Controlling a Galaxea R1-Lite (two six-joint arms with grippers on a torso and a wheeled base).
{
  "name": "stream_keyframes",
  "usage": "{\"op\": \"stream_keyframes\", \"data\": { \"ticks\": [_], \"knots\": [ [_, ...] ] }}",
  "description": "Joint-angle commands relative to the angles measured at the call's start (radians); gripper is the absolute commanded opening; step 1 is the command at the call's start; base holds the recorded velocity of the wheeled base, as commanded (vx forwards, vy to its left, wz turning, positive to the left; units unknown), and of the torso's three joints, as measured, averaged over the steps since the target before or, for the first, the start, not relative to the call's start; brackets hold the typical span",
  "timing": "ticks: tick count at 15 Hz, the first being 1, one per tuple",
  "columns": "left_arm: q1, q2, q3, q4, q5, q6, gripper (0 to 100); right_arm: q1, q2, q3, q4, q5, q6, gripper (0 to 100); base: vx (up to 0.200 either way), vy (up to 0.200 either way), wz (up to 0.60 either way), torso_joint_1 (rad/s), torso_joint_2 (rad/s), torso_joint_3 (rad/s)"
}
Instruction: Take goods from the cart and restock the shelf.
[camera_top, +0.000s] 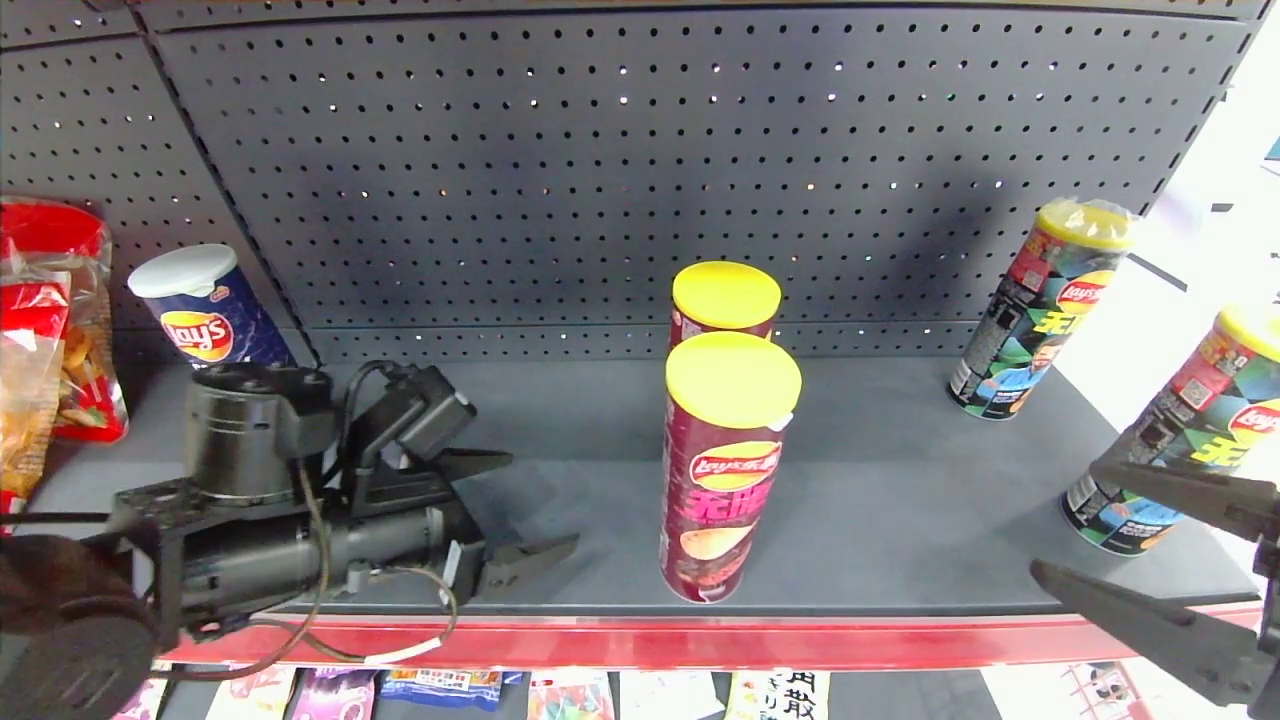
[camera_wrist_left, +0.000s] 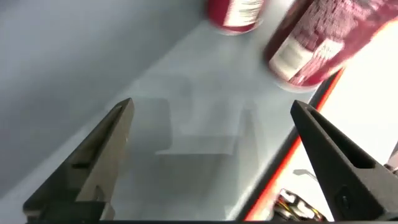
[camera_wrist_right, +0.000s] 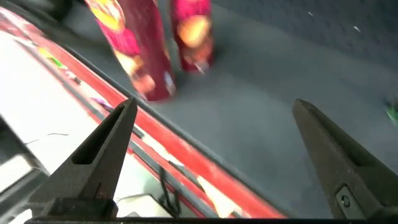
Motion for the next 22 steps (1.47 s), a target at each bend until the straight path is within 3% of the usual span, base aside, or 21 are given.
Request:
{"op": "stream_keyframes", "data": {
  "ticks": [1, 2, 3, 4, 5, 7, 8, 10, 11, 13, 14, 16, 22],
  "knots": [
    [0.132, -0.242, 0.118, 0.031, 0.054, -0.003, 100, -0.099, -0.14, 0.04, 0.083, -0.035, -0.002, 100, 0.0, 0.0, 0.0, 0.0, 0.0, 0.0],
    [0.185, -0.329, 0.124, 0.109, 0.168, -0.001, 100, -0.196, -0.202, 0.024, 0.178, -0.052, -0.002, 100, 0.0, 0.0, 0.0, 0.0, 0.0, 0.0],
    [0.227, -0.397, 0.121, 0.183, 0.235, -0.003, 100, -0.279, -0.252, 0.02, 0.232, -0.072, -0.002, 100, 0.0, 0.0, 0.0, 0.0, 0.0, 0.0],
    [0.236, -0.41, 0.121, 0.2, 0.243, -0.004, 100, -0.297, -0.261, 0.02, 0.241, -0.073, -0.002, 100, 0.0, 0.0, 0.0, 0.0, 0.0, 0.0],
    [0.297, -0.516, 0.122, 0.31, 0.254, -0.023, 100, -0.428, -0.327, 0.03, 0.274, -0.118, -0.002, 100, 0.0, 0.0, 0.0, 0.0, 0.0, 0.0],
    [0.303, -0.616, 0.159, 0.356, 0.271, -0.138, 100, -0.527, -0.352, 0.047, 0.275, -0.147, -0.003, 100, 0.0, 0.0, 0.0, 0.0, 0.0, 0.0],
    [0.305, -0.656, 0.19, 0.352, 0.3, -0.159, 100, -0.552, -0.346, 0.047, 0.275, -0.146, -0.003, 100, 0.0, 0.0, 0.0, 0.0, 0.0, 0.0],
    [0.326, -0.687, 0.194, 0.353, 0.36, -0.172, 100, -0.558, -0.301, 0.046, 0.275, -0.15, -0.005, 100, 0.0, 0.0, 0.0, 0.0, 0.0, 0.0],
    [0.343, -0.687, 0.188, 0.355, 0.356, -0.17, 100, -0.567, -0.255, 0.044, 0.266, -0.156, -0.002, 100, 0.0, 0.0, 0.0, 0.0, 0.0, 0.0],
    [0.346, -0.685, 0.188, 0.355, 0.36, -0.129, 100, -0.584, -0.203, 0.032, 0.26, -0.155, -0.002, 100, 0.0, 0.0, 0.0, 0.0, 0.0, 0.0],
    [0.349, -0.685, 0.191, 0.355, 0.361, -0.084, 100, -0.581, -0.194, 0.017, 0.263, -0.15, -0.005, 100, 0.0, 0.0, 0.0, 0.0, 0.0, 0.0],
    [0.349, -0.682, 0.193, 0.355, 0.366, -0.076, 100, -0.58, -0.197, 0.029, 0.27, -0.153, -0.012, 100, 0.0, 0.0, 0.0, 0.0, 0.0, 0.0],
    [0.359, -0.693, 0.201, 0.355, 0.387, -0.08, 100, -0.58, -0.217, 0.047, 0.272, -0.155, -0.091, 100, -0.2, 0.0, 0.0, 0.005, 0.0, 0.004]
  ]
}}
